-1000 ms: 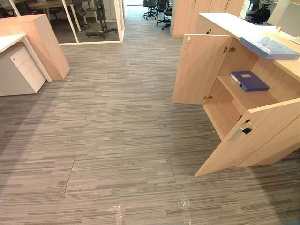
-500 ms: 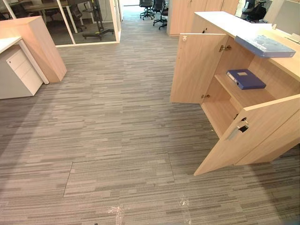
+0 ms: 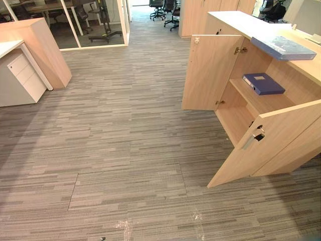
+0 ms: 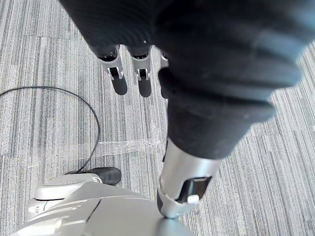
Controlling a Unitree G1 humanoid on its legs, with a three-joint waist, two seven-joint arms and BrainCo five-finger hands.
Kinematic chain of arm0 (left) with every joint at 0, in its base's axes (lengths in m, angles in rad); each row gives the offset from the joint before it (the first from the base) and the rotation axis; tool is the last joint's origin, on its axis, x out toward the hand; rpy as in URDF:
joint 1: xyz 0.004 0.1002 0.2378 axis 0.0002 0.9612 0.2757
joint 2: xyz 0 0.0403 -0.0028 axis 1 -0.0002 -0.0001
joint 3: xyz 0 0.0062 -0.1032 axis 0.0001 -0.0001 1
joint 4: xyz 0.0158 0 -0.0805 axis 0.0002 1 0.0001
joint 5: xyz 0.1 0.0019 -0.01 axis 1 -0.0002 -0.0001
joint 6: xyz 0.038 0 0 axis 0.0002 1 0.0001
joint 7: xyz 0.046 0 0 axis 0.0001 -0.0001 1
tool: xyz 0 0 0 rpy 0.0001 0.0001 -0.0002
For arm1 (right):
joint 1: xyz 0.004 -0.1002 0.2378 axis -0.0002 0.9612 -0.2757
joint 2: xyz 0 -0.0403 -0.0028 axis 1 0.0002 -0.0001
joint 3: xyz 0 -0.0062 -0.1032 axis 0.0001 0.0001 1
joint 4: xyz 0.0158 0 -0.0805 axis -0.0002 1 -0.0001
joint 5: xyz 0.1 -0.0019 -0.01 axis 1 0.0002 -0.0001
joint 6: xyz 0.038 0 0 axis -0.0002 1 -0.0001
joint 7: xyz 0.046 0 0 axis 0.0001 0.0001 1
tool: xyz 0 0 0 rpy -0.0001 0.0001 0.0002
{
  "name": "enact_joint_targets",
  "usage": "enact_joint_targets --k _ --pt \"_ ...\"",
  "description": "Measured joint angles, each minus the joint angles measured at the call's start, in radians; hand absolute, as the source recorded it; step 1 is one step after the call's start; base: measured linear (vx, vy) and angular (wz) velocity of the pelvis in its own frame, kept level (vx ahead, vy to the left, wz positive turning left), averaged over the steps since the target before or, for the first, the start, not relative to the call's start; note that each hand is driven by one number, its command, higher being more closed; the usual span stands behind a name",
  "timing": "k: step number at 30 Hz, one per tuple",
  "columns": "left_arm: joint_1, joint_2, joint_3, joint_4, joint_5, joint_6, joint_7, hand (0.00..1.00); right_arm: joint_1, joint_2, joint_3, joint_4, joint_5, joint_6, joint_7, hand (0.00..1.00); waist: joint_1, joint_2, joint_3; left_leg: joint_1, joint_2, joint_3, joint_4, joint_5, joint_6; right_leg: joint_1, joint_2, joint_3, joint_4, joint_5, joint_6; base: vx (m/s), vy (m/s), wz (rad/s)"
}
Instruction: Walk over to the cabinet, pick up the folder, carry it to the office cabinet, place the folder inside the office cabinet, then close the office cabinet door
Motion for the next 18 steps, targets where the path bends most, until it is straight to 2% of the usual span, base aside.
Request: enact_joint_targets --k 3,4,5,6,7,8,9,10,12,13,14,15,16,17,18 --pt "-0.011 0.001 0.0 0.001 -0.022 0.001 0.0 0.0 -0.005 0.0 0.0 0.0 0.003 0.0 0.0 0.0 -0.001 -0.004 0.003 -0.044 -0.002 -0.01 0.049 -0.017 -0.004 -0.014 -0.003 -0.014 0.005 -0.004 0.0 -0.01 0.023 0.16" --pt "-0.026 0.001 0.0 0.002 -0.031 0.001 0.0 0.0 -0.009 0.0 -0.001 0.001 0.003 0.0 0.0 0.0 -0.004 -0.002 0.015 -0.085 -0.001 -0.019 0.129 -0.049 -0.019 -0.014 -0.004 -0.025 0.006 -0.006 -0.004 -0.03 0.042 0.28" --pt "-0.036 0.001 0.002 -0.001 -0.044 0.0 0.0 0.0 -0.012 -0.001 -0.005 0.001 0.006 -0.001 0.0 0.0 -0.002 -0.002 0.03 -0.124 0.0 -0.016 0.227 -0.077 -0.053 -0.004 -0.005 -0.028 0.009 -0.013 -0.013 -0.02 0.052 0.25" --pt "-0.038 0.0 0.007 -0.007 -0.049 0.0 0.0 0.0 -0.014 0.0 -0.015 0.001 0.007 -0.002 0.0 0.0 -0.001 -0.003 0.04 -0.144 0.0 -0.012 0.291 -0.086 -0.068 0.006 -0.008 -0.03 0.012 -0.016 -0.019 -0.03 0.065 0.14" --pt "-0.036 -0.008 0.031 -0.023 -0.063 0.0 -0.002 0.0 -0.015 0.003 -0.041 -0.001 0.011 -0.002 0.0 0.0 0.0 0.0 0.056 -0.189 0.002 0.009 0.434 -0.094 -0.081 0.03 -0.014 -0.03 0.019 -0.037 -0.041 0.01 0.067 0.06" --pt "-0.028 -0.023 0.064 -0.037 -0.076 0.001 -0.002 0.0 -0.007 0.004 -0.042 -0.006 0.017 -0.001 -0.001 0.0 -0.001 -0.001 0.07 -0.244 0.011 0.039 0.589 -0.079 -0.107 0.055 -0.023 -0.028 0.042 -0.059 -0.048 0.04 0.076 0.03" --pt "-0.024 -0.029 0.072 -0.039 -0.086 0.001 -0.002 0.0 -0.002 0.003 -0.043 -0.012 0.023 0.001 -0.001 0.0 -0.001 0.008 0.071 -0.271 0.018 0.057 0.646 -0.092 -0.096 0.061 -0.027 -0.028 0.052 -0.07 -0.048 0.07 0.061 -0.03" --pt "-0.008 -0.04 0.086 -0.052 -0.097 0.001 -0.003 0.0 0.008 0.004 -0.052 -0.027 0.033 0.002 -0.001 0.0 -0.002 0.01 0.071 -0.304 0.036 0.093 0.682 -0.123 -0.065 0.07 -0.04 -0.025 0.068 -0.085 -0.044 0.11 0.091 -0.09" --pt "0.005 -0.043 0.085 -0.051 -0.099 0.004 -0.007 0.0 0.009 0.012 -0.092 -0.029 0.042 0.002 -0.002 0.0 -0.003 0.011 0.072 -0.33 0.042 0.109 0.568 -0.137 -0.051 0.07 -0.066 -0.016 0.07 -0.094 -0.032 0.11 0.107 -0.13" --pt "0.014 -0.046 0.087 -0.051 -0.098 0.008 -0.008 0.0 0.01 0.014 -0.109 -0.031 0.042 0.003 -0.002 0.0 -0.003 0.012 0.072 -0.33 0.04 0.102 0.424 -0.125 -0.05 0.066 -0.082 -0.003 0.07 -0.102 -0.022 0.17 0.174 -0.14" --pt "0.019 -0.046 0.086 -0.051 -0.095 0.008 -0.018 0.0 0.009 0.016 -0.123 -0.031 0.043 0.003 -0.002 0.0 -0.002 0.012 0.072 -0.323 0.033 0.085 0.264 -0.082 -0.052 0.06 -0.101 0.003 0.07 -0.11 -0.008 0.21 0.222 -0.13" --pt "0.02 -0.048 0.086 -0.051 -0.095 0.008 -0.019 0.0 0.009 0.016 -0.134 -0.031 0.043 0.003 -0.002 0.0 -0.002 0.015 0.07 -0.32 0.032 0.077 0.189 -0.058 -0.061 0.057 -0.109 0.005 0.07 -0.116 0.001 0.21 0.245 -0.13" --pt "0.02 -0.055 0.086 -0.05 -0.095 0.009 -0.021 0.0 0.009 0.015 -0.16 -0.031 0.044 0.003 -0.002 0.0 -0.003 0.032 0.066 -0.315 0.041 0.048 0.086 -0.028 -0.073 0.054 -0.113 0.011 0.071 -0.13 0.021 0.19 0.227 -0.12" --pt "0.02 -0.059 0.086 -0.048 -0.096 0.009 -0.021 0.0 0.01 0.014 -0.161 -0.031 0.044 0.003 -0.002 0.0 -0.003 0.038 0.066 -0.313 0.046 0.05 0.074 0.009 -0.076 0.057 -0.116 0.017 0.075 -0.14 0.031 0.32 0.369 -0.36" --pt "0.022 -0.057 0.082 -0.04 -0.086 0.009 -0.033 0.0 0.011 0.025 -0.191 -0.033 0.045 0.004 -0.002 0.0 0.001 0.036 0.052 -0.3 0.014 0.063 0.076 0.098 -0.041 0.059 -0.157 0.037 0.097 -0.173 0.066 0.28 0.316 -0.38"
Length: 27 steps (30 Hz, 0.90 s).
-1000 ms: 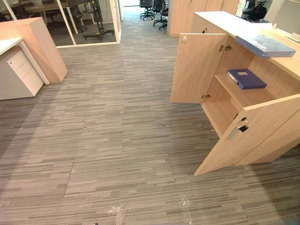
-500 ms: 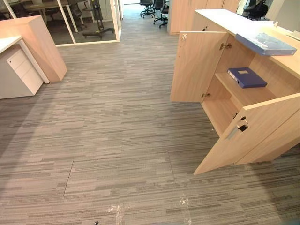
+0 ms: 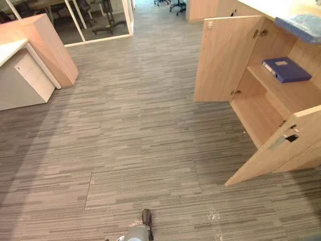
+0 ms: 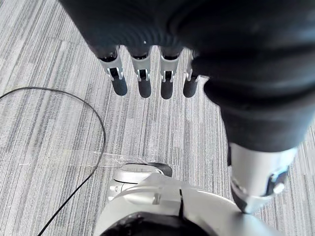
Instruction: Walk over to the cabinet, pick up the folder, carry it to the office cabinet, place the folder inside the office cabinet, then close the office cabinet door
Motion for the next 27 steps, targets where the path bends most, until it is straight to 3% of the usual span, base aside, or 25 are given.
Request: enact_joint_targets --k 2,3,6,8,9,10,11,12,15,16,17,18,19,20,25,26,27 --pt "0.0 0.011 -0.006 0.006 0.016 0.002 -0.005 0.0 -0.001 0.012 -0.008 -0.007 0.001 0.001 0.001 0.0 -0.005 -0.016 -0.016 0.0 -0.032 0.026 0.011 0.009 0.018 0.001 -0.042 0.005 0.002 -0.009 0.016 0.32 0.284 -0.36" --pt "-0.003 0.023 -0.04 0.009 0.031 0.004 -0.007 0.0 -0.003 0.014 -0.008 -0.006 0.0 0.003 0.004 0.0 -0.004 -0.023 -0.023 0.028 -0.07 0.062 0.013 0.007 0.048 0.011 -0.09 0.016 0.021 -0.016 0.029 0.34 0.243 -0.38" --pt "-0.007 0.024 -0.088 0.025 0.04 0.004 -0.006 0.0 0.0 0.002 -0.005 -0.005 -0.003 0.007 0.014 0.0 -0.002 -0.007 -0.038 0.112 -0.096 0.114 -0.006 -0.022 0.093 -0.026 -0.121 0.021 0.177 -0.027 0.043 0.35 0.259 -0.65" --pt "-0.017 0.029 -0.121 0.039 0.044 0.003 -0.008 0.0 -0.02 -0.015 0.002 -0.007 -0.003 0.004 0.019 0.0 -0.017 0.006 -0.05 0.185 -0.107 0.16 -0.025 -0.067 0.113 -0.199 -0.173 -0.048 0.579 -0.024 0.033 0.29 0.291 -0.58" --pt "-0.023 0.037 -0.131 0.041 0.044 0.003 -0.008 0.0 -0.024 -0.015 0.004 -0.008 -0.002 0.002 0.02 0.0 -0.028 0.003 -0.05 0.202 -0.116 0.166 -0.024 -0.074 0.118 -0.237 -0.206 -0.095 0.678 -0.014 0.017 0.2 0.196 -0.05" --pt "-0.038 0.049 -0.163 0.049 0.047 0.003 -0.008 0.0 -0.027 -0.02 0.035 -0.008 -0.002 -0.001 0.016 0.0 -0.043 -0.004 -0.047 0.234 -0.128 0.164 -0.026 -0.083 0.129 -0.28 -0.263 -0.194 0.806 -0.025 0.002 0.29 0.185 0.08" --pt "-0.048 0.055 -0.198 0.057 0.047 0.002 -0.008 0.0 -0.028 -0.025 0.057 -0.007 -0.002 -0.003 0.006 0.0 -0.043 -0.002 -0.035 0.277 -0.126 0.161 -0.035 -0.084 0.132 -0.296 -0.283 -0.276 0.842 -0.055 -0.007 0.3 0.141 0.1" --pt "-0.053 0.056 -0.209 0.058 0.048 0.002 -0.008 0.0 -0.028 -0.025 0.078 -0.007 0.0 -0.004 0.001 0.0 -0.045 0.0 -0.031 0.294 -0.12 0.155 -0.037 -0.084 0.132 -0.301 -0.278 -0.303 0.831 -0.07 -0.003 0.31 0.057 -0.02" --pt "-0.069 0.063 -0.236 0.069 0.047 0.003 -0.008 0.0 -0.032 -0.019 0.16 -0.01 0.026 -0.01 -0.003 0.0 -0.053 0.003 -0.012 0.34 -0.068 0.142 -0.051 -0.093 0.119 -0.342 -0.187 -0.358 0.609 -0.086 0.011 0.25 -0.076 0.05" --pt "-0.071 0.067 -0.235 0.069 0.047 0.003 -0.008 0.0 -0.031 -0.017 0.171 -0.009 0.038 -0.015 -0.004 0.0 -0.055 -0.003 -0.01 0.348 -0.053 0.142 -0.072 -0.109 0.102 -0.356 -0.149 -0.361 0.462 -0.057 0.01 0.21 -0.187 0.02" --pt "-0.078 0.078 -0.227 0.069 0.045 0.003 -0.007 0.0 -0.033 -0.006 0.171 -0.007 0.04 -0.022 -0.006 0.0 -0.051 -0.03 0.005 0.373 -0.058 0.145 -0.086 -0.118 0.09 -0.358 -0.13 -0.355 0.304 0.032 0.002 0.21 -0.209 -0.01" --pt "-0.078 0.078 -0.215 0.07 0.045 0.005 -0.008 0.0 -0.032 -0.004 0.171 -0.007 0.044 -0.026 -0.005 0.0 -0.054 -0.038 0.012 0.383 -0.055 0.145 -0.092 -0.123 0.082 -0.35 -0.122 -0.339 0.273 0.112 -0.004 0.18 -0.212 -0.13" --pt "-0.069 0.059 -0.188 0.074 0.045 0.008 -0.007 0.0 -0.024 -0.01 0.169 -0.006 0.059 -0.028 -0.004 0.0 -0.053 -0.025 0.008 0.395 -0.036 0.144 -0.106 -0.131 0.062 -0.345 -0.084 -0.331 0.242 0.155 -0.028 0.16 -0.162 -0.27" --pt "-0.066 0.044 -0.158 0.078 0.046 0.009 -0.007 0.0 -0.026 -0.014 0.169 -0.008 0.067 -0.029 -0.002 0.0 -0.057 -0.01 0.007 0.393 -0.016 0.156 -0.114 -0.14 0.056 -0.353 -0.058 -0.326 0.233 0.146 -0.036 0.22 -0.199 -0.38" --pt "-0.066 0.019 -0.037 0.085 0.048 0.015 -0.01 0.0 0.019 -0.012 0.142 -0.007 0.075 -0.037 0.0 0.0 -0.064 0.005 0.01 0.424 0.098 0.131 -0.108 -0.199 0.0 -0.311 0.058 -0.36 0.248 0.049 -0.086 0.21 -0.248 -0.05" --pt "-0.066 0.019 -0.03 0.084 0.046 0.017 -0.01 0.0 0.028 -0.007 0.118 -0.006 0.075 -0.037 0.001 0.0 -0.065 0.006 0.009 0.422 0.121 0.115 -0.063 -0.21 -0.014 -0.286 0.078 -0.374 0.24 0.029 -0.091 0.32 -0.27 0.38" --pt "-0.062 0.024 -0.006 0.078 0.037 0.017 -0.012 0.0 0.05 0.005 0.095 -0.004 0.075 -0.035 0.001 0.0 -0.057 -0.01 0.004 0.351 0.147 0.093 0.127 -0.238 -0.056 -0.252 0.089 -0.387 0.215 0.013 -0.103 0.31 -0.214 0.33"
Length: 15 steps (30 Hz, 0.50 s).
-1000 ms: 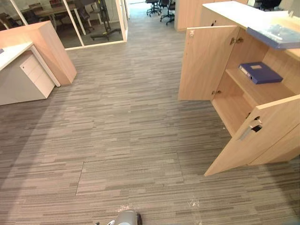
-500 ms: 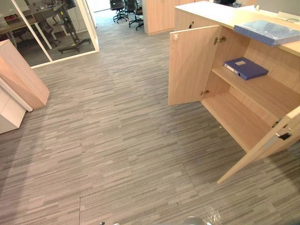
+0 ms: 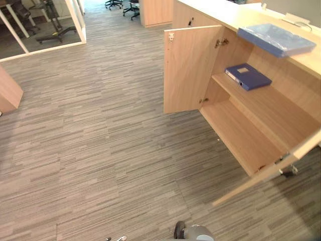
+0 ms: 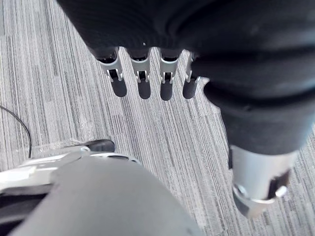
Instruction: Walk over to the cabinet, pick up the folder, carry it to the office cabinet, place the folder inside the office cabinet, then close the office cabinet door
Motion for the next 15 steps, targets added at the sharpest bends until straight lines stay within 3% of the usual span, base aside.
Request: enact_joint_targets --k 2,3,4,6,9,10,12,13,15 --pt "0.012 -0.006 0.052 -0.014 -0.029 0.001 -0.002 0.0 0.008 0.007 -0.02 -0.002 0.001 0.0 0.0 0.0 0.003 -0.009 -0.003 -0.109 0.021 -0.016 0.278 0.001 -0.01 0.058 0.003 0.0 -0.045 -0.001 0.003 0.38 -0.192 0.13" --pt "0.042 -0.033 0.104 -0.033 -0.051 0.002 -0.002 0.0 0.009 -0.004 -0.012 -0.005 0.002 0.003 0.0 0.0 0.005 0.005 -0.004 -0.212 0.066 -0.014 0.549 0.015 -0.022 0.119 0.022 0.004 -0.079 -0.004 0.004 0.36 -0.116 -0.03" --pt "0.057 -0.047 0.13 -0.055 -0.064 0.001 -0.001 0.0 0.008 -0.007 -0.003 -0.009 0.002 0.003 0.0 0.0 0.005 0.012 -0.003 -0.256 0.09 -0.001 0.674 0.01 -0.014 0.162 0.037 0.013 -0.106 -0.007 0.001 0.35 -0.063 -0.18" --pt "0.062 -0.053 0.139 -0.075 -0.073 0.001 -0.001 0.0 0.001 -0.009 0.018 -0.011 0.0 0.002 0.0 0.0 0.02 0.011 -0.003 -0.309 0.102 0.019 0.763 -0.007 0.008 0.208 0.048 0.043 -0.13 -0.012 -0.016 0.31 -0.004 -0.43" --pt "0.057 -0.054 0.138 -0.09 -0.108 -0.001 -0.001 0.0 -0.053 -0.013 0.019 0.0 0.0 0.002 -0.002 0.0 0.054 0.007 0.002 -0.405 0.07 0.046 0.658 -0.057 0.029 0.252 0.032 0.128 -0.147 -0.011 -0.017 0.34 0.107 -0.9" --pt "0.057 -0.054 0.133 -0.09 -0.116 -0.001 0.0 0.0 -0.063 -0.019 0.021 0.0 0.002 0.001 -0.003 0.0 0.058 0.002 0.005 -0.43 0.038 0.033 0.531 -0.057 0.029 0.266 0.008 0.162 -0.156 -0.013 -0.009 0.37 0.234 -0.93" --pt "0.057 -0.054 0.13 -0.089 -0.129 -0.002 0.001 0.0 -0.076 -0.015 0.028 -0.003 0.002 -0.003 -0.003 0.0 0.06 -0.003 0.009 -0.446 -0.007 -0.031 0.27 -0.031 0.02 0.296 -0.036 0.213 -0.185 -0.015 0.024 0.34 0.259 -0.89" --pt "0.058 -0.056 0.132 -0.089 -0.134 -0.003 0.002 0.0 -0.065 -0.01 0.036 -0.017 0.003 -0.003 -0.004 0.0 0.06 -0.004 0.009 -0.441 -0.024 -0.111 0.057 0.032 0.02 0.323 -0.074 0.245 -0.201 -0.032 0.062 0.38 0.351 -0.67" --pt "0.061 -0.058 0.134 -0.09 -0.143 -0.01 0.003 0.0 -0.043 -0.007 0.061 -0.042 0.002 -0.004 -0.009 0.0 0.061 -0.004 0.009 -0.442 -0.018 -0.174 -0.063 0.071 0.012 0.352 -0.108 0.266 -0.197 -0.063 0.109 0.44 0.466 -0.53"
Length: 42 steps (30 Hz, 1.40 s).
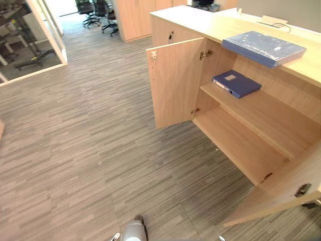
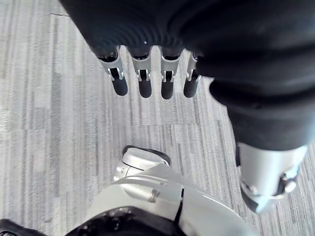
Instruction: Walk over to the cabinet, pick up the folder, carry it to the office cabinet, place the folder inside the office cabinet, then close the office cabinet door
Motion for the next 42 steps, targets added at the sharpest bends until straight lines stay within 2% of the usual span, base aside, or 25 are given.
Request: enact_joint_targets --k 1,2,4,7,9,11,12,13,15,17,18,20,21,23,26,28,30,31,32,33,36,39,40,41,42 --pt "0.003 0.008 0.001 0.0 -0.012 -0.002 0.0 0.0 0.011 0.008 0.016 -0.008 -0.003 -0.001 -0.001 0.0 0.007 -0.02 0.002 0.001 -0.006 0.001 0.024 0.1 -0.025 0.032 -0.041 0.023 0.01 -0.037 0.045 0.42 0.476 -0.57" --pt "0.007 0.021 0.001 -0.002 -0.012 -0.003 0.0 0.0 0.012 0.02 0.014 -0.007 -0.002 0.0 -0.001 0.0 0.014 -0.042 -0.004 -0.002 -0.03 0.013 0.061 0.149 -0.024 0.036 -0.076 0.04 0.015 -0.044 0.047 0.41 0.478 -0.65" --pt "0.005 0.04 0.002 -0.02 -0.023 -0.006 0.003 0.0 -0.001 0.046 0.013 -0.01 -0.003 -0.001 0.002 0.0 0.021 -0.076 -0.015 -0.024 -0.058 0.017 0.135 0.154 -0.02 0.026 -0.113 0.049 0.034 -0.006 0.023 0.38 0.408 -0.59" --pt "-0.002 0.058 0.023 0.002 -0.067 -0.011 0.007 0.0 -0.005 0.068 -0.036 0.005 -0.011 0.006 0.012 0.0 0.028 -0.117 -0.038 0.024 -0.106 0.067 0.153 0.115 0.036 -0.032 -0.178 0.098 0.136 0.093 0.06 0.34 0.338 -0.41" --pt "0.004 0.053 0.044 0.026 -0.078 -0.01 0.011 0.0 -0.005 0.059 -0.048 0.011 -0.03 0.015 0.022 0.0 0.024 -0.117 -0.055 0.103 -0.147 0.126 0.107 0.095 0.073 -0.105 -0.236 0.153 0.299 0.142 0.063 0.44 0.432 -0.55" --pt "0.011 0.05 0.046 0.041 -0.076 -0.011 0.011 0.0 -0.011 0.042 -0.046 0.015 -0.042 0.02 0.033 0.0 0.011 -0.106 -0.067 0.173 -0.185 0.173 0.07 0.075 0.105 -0.195 -0.3 0.13 0.48 0.219 0.009 0.33 0.341 -0.51" --pt "0.011 0.048 0.044 0.055 -0.063 -0.01 0.011 0.0 -0.019 0.033 -0.047 0.012 -0.041 0.019 0.037 0.0 -0.004 -0.087 -0.07 0.217 -0.193 0.205 0.05 0.061 0.125 -0.232 -0.345 0.028 0.58 0.249 -0.019 0.26 0.242 -0.48" --pt "0.012 0.048 0.04 0.059 -0.05 -0.01 0.011 0.0 -0.027 0.027 -0.045 0.012 -0.041 0.018 0.038 0.0 -0.006 -0.081 -0.065 0.257 -0.19 0.22 0.026 0.059 0.13 -0.25 -0.353 -0.044 0.647 0.202 -0.01 0.25 0.202 -0.48" --pt "0.012 0.051 0.011 0.058 -0.026 -0.01 0.01 0.0 -0.029 0.023 -0.02 0.01 -0.041 0.015 0.038 0.0 -0.008 -0.073 -0.064 0.31 -0.176 0.232 -0.013 0.059 0.131 -0.264 -0.337 -0.18 0.699 0.113 -0.013 0.11 0.073 -0.42" --pt "-0.002 0.062 -0.031 0.06 -0.007 -0.01 0.011 0.0 -0.055 0.01 0.053 0.01 -0.039 0.015 0.035 0.0 -0.011 -0.068 -0.059 0.352 -0.156 0.262 -0.057 0.059 0.131 -0.323 -0.258 -0.296 0.655 -0.007 -0.003 0.14 0.008 -0.49" --pt "-0.001 0.061 -0.039 0.06 -0.007 -0.01 0.011 0.0 -0.062 0.009 0.062 0.01 -0.038 0.014 0.034 0.0 -0.012 -0.066 -0.057 0.358 -0.151 0.27 -0.064 0.058 0.13 -0.34 -0.233 -0.314 0.621 -0.017 -0.001 0.12 -0.086 -0.49" --pt "-0.021 0.066 -0.042 0.069 -0.015 -0.009 0.012 0.0 -0.074 0.012 0.094 0.003 -0.036 0.009 0.032 0.0 -0.011 -0.071 -0.034 0.388 -0.144 0.294 -0.089 0.036 0.116 -0.389 -0.144 -0.352 0.403 -0.002 -0.01 0.05 -0.149 -0.42" --pt "-0.023 0.062 -0.043 0.075 -0.014 -0.008 0.013 0.0 -0.074 0.007 0.092 0.003 -0.028 0.005 0.031 0.0 -0.02 -0.061 -0.024 0.403 -0.139 0.289 -0.097 0.029 0.106 -0.38 -0.13 -0.349 0.388 0.017 -0.051 0.11 -0.172 -0.33" --pt "-0.026 0.039 -0.044 0.083 -0.009 -0.006 0.014 0.0 -0.07 -0.009 0.091 0.004 -0.001 -0.006 0.026 0.0 -0.031 -0.034 -0.018 0.428 -0.138 0.232 -0.164 0.038 0.088 -0.378 -0.073 -0.353 0.343 0.009 -0.037 0.15 -0.127 -0.33" --pt "-0.034 0.038 -0.023 0.08 -0.007 -0.002 0.016 0.0 -0.049 -0.006 0.083 0.005 0.003 -0.005 0.01 0.0 -0.035 -0.038 -0.013 0.451 -0.103 0.218 -0.197 0.059 0.055 -0.365 -0.024 -0.357 0.331 -0.008 -0.064 0.14 -0.107 -0.14" --pt "-0.035 0.031 -0.003 0.079 -0.003 -0.001 0.02 0.0 -0.003 0.004 0.051 0.007 0.007 -0.005 0.008 0.0 -0.04 -0.036 -0.014 0.472 -0.07 0.206 -0.155 0.027 0.021 -0.305 0.007 -0.381 0.296 -0.028 -0.065 0.21 -0.137 0.2" --pt "-0.027 0.029 0.014 0.071 -0.004 -0.002 0.019 0.0 0.022 0.019 -0.003 0.017 0.012 -0.003 0.008 0.0 -0.041 -0.04 -0.019 0.409 -0.038 0.206 0.045 -0.048 -0.012 -0.241 0.033 -0.392 0.231 -0.034 -0.054 0.19 -0.1 0.17" --pt "-0.024 0.018 0.048 0.047 -0.004 0.002 0.018 0.0 0.032 0.02 -0.008 0.017 0.019 -0.001 0.009 0.0 -0.047 -0.04 -0.018 0.308 0.001 0.2 0.295 -0.089 -0.044 -0.199 0.053 -0.39 0.183 -0.025 -0.053 0.16 -0.068 0.01" --pt "-0.017 0.011 0.065 0.032 -0.004 0.002 0.017 0.0 0.035 0.019 -0.007 0.017 0.02 0.0 0.009 0.0 -0.045 -0.039 -0.018 0.255 0.023 0.196 0.429 -0.089 -0.048 -0.178 0.063 -0.384 0.166 -0.02 -0.055 0.3 -0.069 -0.39" --pt "0.014 -0.004 0.093 0.005 -0.006 0.004 0.017 0.0 0.034 0.012 -0.004 0.019 0.035 0.002 0.008 0.0 -0.04 -0.025 -0.016 0.125 0.098 0.184 0.768 -0.07 -0.056 -0.116 0.105 -0.342 0.125 -0.015 -0.072 0.19 -0.013 -0.63" --pt "0.029 -0.005 0.084 -0.001 -0.01 0.011 0.019 0.0 0.009 0.01 0.003 0.025 0.038 0.003 0.007 0.0 -0.004 -0.03 -0.013 0.045 0.101 0.185 0.867 -0.118 -0.016 -0.063 0.109 -0.231 0.101 -0.025 -0.088 0.32 0.1 -1.01" --pt "0.028 0.001 0.073 -0.001 -0.02 0.011 0.021 0.0 -0.033 -0.001 0.016 0.048 0.038 0.002 -0.003 0.0 0.01 -0.04 0.002 -0.017 0.054 0.147 0.709 -0.166 -0.002 -0.055 0.061 -0.13 0.111 -0.016 -0.067 0.34 0.295 -1.33" --pt "0.024 0.002 0.064 0.0 -0.028 0.009 0.025 0.0 -0.048 0.0 0.047 0.046 0.039 -0.001 -0.006 0.0 0.019 -0.042 0.009 -0.017 0.006 0.067 0.48 -0.138 -0.006 -0.055 0.017 -0.079 0.116 -0.018 -0.02 0.23 0.294 -1.23" --pt "0.027 -0.002 0.057 0.0 -0.029 0.008 0.028 0.0 -0.046 -0.005 0.06 0.04 0.038 -0.004 -0.007 0.0 0.019 -0.034 0.005 -0.001 -0.012 0.015 0.349 -0.094 0.001 -0.058 0.006 -0.063 0.114 -0.025 0.002 0.3 0.382 -1.2" --pt "0.027 0.014 0.047 0.004 -0.029 0.005 0.032 0.0 -0.045 -0.005 0.103 0.04 0.038 -0.006 -0.011 0.0 0.019 -0.044 0.009 0.035 -0.042 0.007 0.275 0.043 0.018 -0.035 -0.026 -0.028 0.101 -0.036 0.038 0.31 0.342 -0.49"
